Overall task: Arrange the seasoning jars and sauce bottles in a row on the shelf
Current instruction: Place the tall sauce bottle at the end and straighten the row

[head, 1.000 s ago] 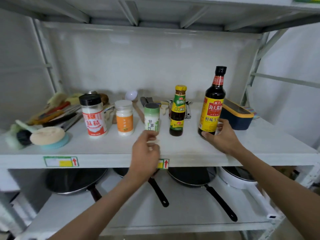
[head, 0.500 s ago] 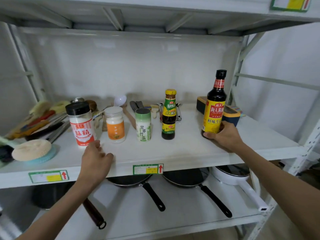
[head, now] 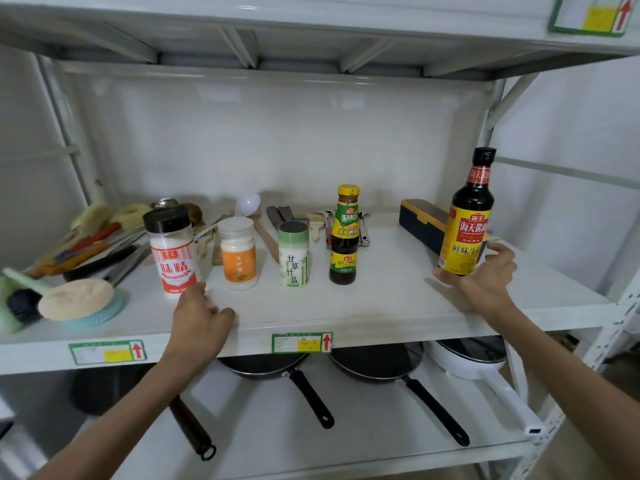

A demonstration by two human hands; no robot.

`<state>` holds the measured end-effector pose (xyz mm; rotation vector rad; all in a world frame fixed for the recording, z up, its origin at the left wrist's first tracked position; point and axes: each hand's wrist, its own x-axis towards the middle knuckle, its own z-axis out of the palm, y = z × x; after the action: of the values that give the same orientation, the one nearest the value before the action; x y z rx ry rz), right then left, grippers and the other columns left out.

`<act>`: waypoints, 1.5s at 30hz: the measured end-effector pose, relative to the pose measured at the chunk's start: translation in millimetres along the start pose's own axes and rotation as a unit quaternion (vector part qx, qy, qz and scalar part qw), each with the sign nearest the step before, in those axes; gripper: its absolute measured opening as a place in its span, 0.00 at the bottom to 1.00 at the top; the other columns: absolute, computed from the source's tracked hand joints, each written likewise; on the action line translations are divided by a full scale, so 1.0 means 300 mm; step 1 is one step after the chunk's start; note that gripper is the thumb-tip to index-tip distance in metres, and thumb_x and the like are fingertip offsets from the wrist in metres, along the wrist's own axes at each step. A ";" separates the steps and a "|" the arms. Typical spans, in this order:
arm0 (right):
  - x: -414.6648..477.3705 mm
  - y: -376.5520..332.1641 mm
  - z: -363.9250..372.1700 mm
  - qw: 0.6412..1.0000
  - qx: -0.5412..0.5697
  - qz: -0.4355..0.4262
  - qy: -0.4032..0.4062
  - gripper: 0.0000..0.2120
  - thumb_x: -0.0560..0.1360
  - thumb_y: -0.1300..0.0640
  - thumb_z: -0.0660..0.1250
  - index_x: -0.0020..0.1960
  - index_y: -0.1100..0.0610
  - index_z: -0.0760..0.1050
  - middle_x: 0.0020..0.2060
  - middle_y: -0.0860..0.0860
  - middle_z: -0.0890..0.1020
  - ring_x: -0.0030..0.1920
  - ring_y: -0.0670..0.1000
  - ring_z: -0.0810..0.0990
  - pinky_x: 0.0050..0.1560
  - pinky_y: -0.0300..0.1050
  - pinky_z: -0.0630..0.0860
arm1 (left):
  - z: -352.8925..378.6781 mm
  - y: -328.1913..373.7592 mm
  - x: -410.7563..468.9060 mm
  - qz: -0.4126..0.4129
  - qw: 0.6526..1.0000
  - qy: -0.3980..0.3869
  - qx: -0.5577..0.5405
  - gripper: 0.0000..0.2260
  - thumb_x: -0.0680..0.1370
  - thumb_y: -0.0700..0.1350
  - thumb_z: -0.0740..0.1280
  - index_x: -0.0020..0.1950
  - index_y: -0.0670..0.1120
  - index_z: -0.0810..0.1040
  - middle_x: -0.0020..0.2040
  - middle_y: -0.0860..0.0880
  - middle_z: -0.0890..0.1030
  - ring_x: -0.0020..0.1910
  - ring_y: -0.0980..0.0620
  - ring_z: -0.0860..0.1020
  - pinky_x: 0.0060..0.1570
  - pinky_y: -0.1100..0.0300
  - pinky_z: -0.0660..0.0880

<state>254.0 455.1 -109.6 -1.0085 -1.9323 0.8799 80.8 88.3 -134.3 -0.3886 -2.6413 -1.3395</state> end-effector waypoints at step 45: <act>-0.316 -0.220 0.325 0.983 0.032 -0.172 -0.050 0.25 0.72 0.58 0.72 0.64 0.59 0.64 0.59 0.54 0.68 0.57 0.50 0.70 0.57 0.44 0.71 | 0.129 -0.011 0.191 0.042 0.986 0.051 0.156 0.28 0.71 0.68 0.62 0.63 0.51 0.72 0.52 0.50 0.83 0.48 0.46 0.80 0.45 0.54 0.74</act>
<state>185.1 322.0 -129.7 -0.5772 -2.0673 0.7993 24.2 126.9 -145.1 -0.3730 -2.6544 -0.8767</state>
